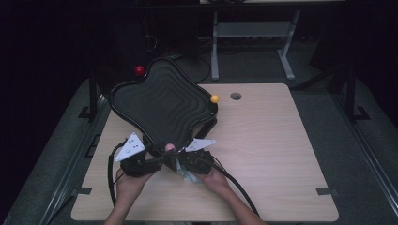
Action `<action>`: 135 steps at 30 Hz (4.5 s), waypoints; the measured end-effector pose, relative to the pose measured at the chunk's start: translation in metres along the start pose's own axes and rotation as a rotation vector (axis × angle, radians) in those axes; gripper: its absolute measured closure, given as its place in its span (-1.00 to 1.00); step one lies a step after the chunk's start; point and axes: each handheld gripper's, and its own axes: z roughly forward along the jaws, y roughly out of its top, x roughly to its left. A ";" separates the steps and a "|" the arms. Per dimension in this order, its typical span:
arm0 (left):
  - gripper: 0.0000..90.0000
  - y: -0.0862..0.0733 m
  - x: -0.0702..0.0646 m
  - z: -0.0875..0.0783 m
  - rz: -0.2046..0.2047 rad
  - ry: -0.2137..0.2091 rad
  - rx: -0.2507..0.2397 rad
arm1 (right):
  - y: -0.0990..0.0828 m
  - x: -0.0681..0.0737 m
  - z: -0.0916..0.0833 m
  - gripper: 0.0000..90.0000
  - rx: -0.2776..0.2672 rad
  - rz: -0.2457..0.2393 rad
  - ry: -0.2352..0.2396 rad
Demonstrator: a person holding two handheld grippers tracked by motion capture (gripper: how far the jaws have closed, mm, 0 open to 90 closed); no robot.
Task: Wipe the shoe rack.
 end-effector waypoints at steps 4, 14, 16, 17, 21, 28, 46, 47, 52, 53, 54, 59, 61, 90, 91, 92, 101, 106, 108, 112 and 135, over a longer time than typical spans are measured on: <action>0.20 -0.002 0.002 0.007 -0.001 -0.001 0.016 | 0.000 -0.004 -0.003 0.82 0.001 0.005 -0.006; 0.35 -0.003 0.001 0.018 0.000 -0.011 0.020 | -0.005 -0.022 -0.019 0.82 0.012 0.028 -0.055; 0.35 -0.003 0.001 0.018 0.004 -0.016 0.021 | -0.008 -0.028 -0.026 0.82 0.009 0.041 -0.069; 0.35 -0.003 0.001 0.019 0.006 -0.018 0.022 | -0.009 -0.031 -0.029 0.82 0.008 0.051 -0.077; 0.35 -0.001 -0.003 0.023 0.019 -0.036 0.025 | -0.020 -0.050 -0.050 0.82 0.002 0.079 -0.132; 0.35 0.004 -0.011 0.033 0.039 -0.065 0.036 | -0.034 -0.076 -0.082 0.82 -0.008 0.118 -0.210; 0.35 0.016 -0.044 0.068 0.084 -0.138 0.047 | -0.100 -0.142 -0.208 0.81 -0.051 0.286 -0.486; 0.35 0.017 -0.045 0.069 0.086 -0.142 0.049 | -0.103 -0.144 -0.214 0.81 -0.054 0.294 -0.496; 0.35 0.019 -0.052 0.075 0.099 -0.163 0.053 | -0.114 -0.149 -0.233 0.64 -0.063 0.308 -0.538; 0.35 0.020 -0.053 0.075 0.100 -0.165 0.055 | -0.113 -0.148 -0.235 0.59 -0.067 0.307 -0.540; 0.35 0.020 -0.054 0.075 0.101 -0.165 0.056 | -0.112 -0.147 -0.236 0.54 -0.073 0.306 -0.540; 0.34 0.017 -0.052 0.068 0.098 -0.170 0.056 | -0.099 -0.142 -0.237 0.40 -0.114 0.284 -0.533; 0.34 0.015 -0.050 0.063 0.093 -0.176 0.055 | -0.090 -0.140 -0.233 0.38 -0.117 0.272 -0.520; 0.31 -0.009 -0.016 -0.007 0.051 -0.106 0.053 | 0.016 -0.116 -0.152 0.15 -0.215 0.097 -0.362; 0.31 -0.009 -0.015 -0.008 0.049 -0.102 0.055 | 0.017 -0.116 -0.150 0.18 -0.223 0.094 -0.364; 0.31 -0.009 -0.014 -0.008 0.050 -0.100 0.054 | 0.018 -0.116 -0.148 0.19 -0.225 0.095 -0.366; 0.33 -0.009 -0.005 -0.011 0.032 -0.068 0.058 | 0.018 -0.114 -0.142 0.32 -0.212 0.102 -0.353; 0.33 -0.009 0.000 -0.008 0.018 -0.056 0.056 | 0.016 -0.112 -0.149 0.33 -0.195 0.101 -0.356; 0.31 -0.009 0.003 -0.006 0.009 -0.051 0.055 | 0.012 -0.111 -0.152 0.33 -0.207 0.103 -0.361; 0.32 -0.008 0.005 -0.003 0.005 -0.042 0.053 | 0.008 -0.110 -0.156 0.33 -0.221 0.105 -0.364; 0.31 -0.002 0.035 0.013 -0.043 0.033 0.057 | 0.000 -0.102 -0.170 0.32 -0.203 0.085 -0.355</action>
